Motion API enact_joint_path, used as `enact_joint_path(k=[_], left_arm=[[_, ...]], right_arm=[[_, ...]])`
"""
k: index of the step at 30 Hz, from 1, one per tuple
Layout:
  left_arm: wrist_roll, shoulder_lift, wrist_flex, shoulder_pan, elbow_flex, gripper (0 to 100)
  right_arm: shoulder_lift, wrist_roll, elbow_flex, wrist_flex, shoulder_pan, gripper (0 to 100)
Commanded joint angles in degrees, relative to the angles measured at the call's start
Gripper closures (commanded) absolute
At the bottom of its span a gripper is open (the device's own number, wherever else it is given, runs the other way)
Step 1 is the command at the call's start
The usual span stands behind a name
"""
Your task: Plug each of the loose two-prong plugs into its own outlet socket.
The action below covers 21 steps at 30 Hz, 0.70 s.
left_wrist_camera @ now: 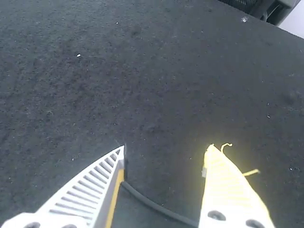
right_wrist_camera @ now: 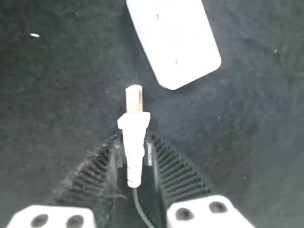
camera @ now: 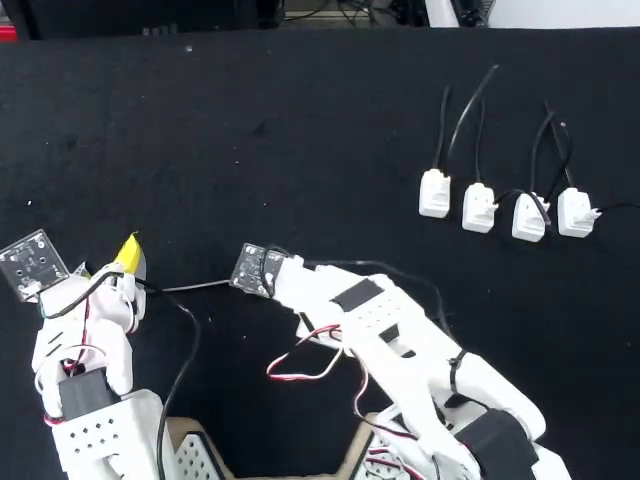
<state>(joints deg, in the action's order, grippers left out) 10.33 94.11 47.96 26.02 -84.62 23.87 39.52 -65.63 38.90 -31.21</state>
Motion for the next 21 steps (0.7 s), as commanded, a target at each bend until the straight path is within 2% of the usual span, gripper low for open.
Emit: enact_joint_path(k=[1, 6, 9, 12, 21], left_arm=[[0.4, 0.6, -0.9, 0.1, 1.0, 74], [0.3, 0.6, -0.9, -0.4, 1.1, 74], [0.3, 0.6, -0.8, -0.5, 1.0, 74], [0.3, 0.6, 0.1, -0.5, 1.4, 74], [0.3, 0.6, 0.3, -0.5, 1.5, 74]], right_arm=[[4.8, -8.7, 4.1, 6.5, -2.5, 98.8], [5.3, -16.3, 3.4, 6.9, -8.0, 98.6], [5.3, -18.8, 2.9, 7.0, -8.4, 92.6], [5.3, -18.8, 2.9, 7.0, -8.3, 88.0], [2.6, -19.1, 0.7, 3.3, -8.1, 89.0]])
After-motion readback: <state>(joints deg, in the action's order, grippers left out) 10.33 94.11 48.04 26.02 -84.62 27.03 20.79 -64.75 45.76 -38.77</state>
